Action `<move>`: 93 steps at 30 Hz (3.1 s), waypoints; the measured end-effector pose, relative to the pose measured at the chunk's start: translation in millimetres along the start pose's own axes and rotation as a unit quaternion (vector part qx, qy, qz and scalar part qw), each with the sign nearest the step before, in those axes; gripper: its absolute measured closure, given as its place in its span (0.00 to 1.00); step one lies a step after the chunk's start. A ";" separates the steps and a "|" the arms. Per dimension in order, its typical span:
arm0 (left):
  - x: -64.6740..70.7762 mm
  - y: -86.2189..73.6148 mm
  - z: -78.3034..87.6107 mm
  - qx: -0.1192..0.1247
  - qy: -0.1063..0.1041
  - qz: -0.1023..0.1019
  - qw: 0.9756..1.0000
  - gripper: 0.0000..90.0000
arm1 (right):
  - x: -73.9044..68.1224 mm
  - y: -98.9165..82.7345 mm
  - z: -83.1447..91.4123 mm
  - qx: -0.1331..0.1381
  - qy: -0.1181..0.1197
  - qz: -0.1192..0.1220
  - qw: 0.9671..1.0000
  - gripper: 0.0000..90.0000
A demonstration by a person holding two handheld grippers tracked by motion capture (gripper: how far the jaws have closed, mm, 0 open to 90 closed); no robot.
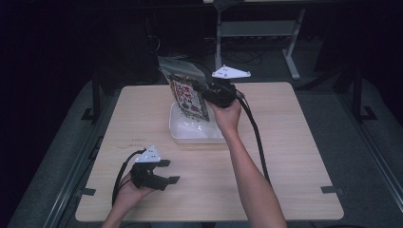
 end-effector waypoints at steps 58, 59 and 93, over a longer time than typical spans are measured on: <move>-2.2 1.7 -1.3 -0.002 -0.002 0.007 1.000 0.29 | 16.8 -58.0 12.5 -0.023 -0.007 -0.010 1.000 0.73; -2.2 1.7 -1.2 -0.002 -0.002 0.008 1.000 0.29 | 17.6 -58.3 13.1 -0.027 -0.010 -0.011 1.000 0.70; -0.9 0.5 -4.4 -0.014 0.003 -0.003 1.000 0.27 | 11.3 -66.1 65.5 -0.069 0.044 -0.050 0.995 0.35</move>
Point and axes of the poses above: each handheld gripper's, and its own axes: z roughly backward along the jaws, y roughly out of its top, x roughly to its right, the point moved 7 cm from there along -z, roughly forward along the jaws, and after that the axes turned 12 degrees about z, right-handed, at the moved point
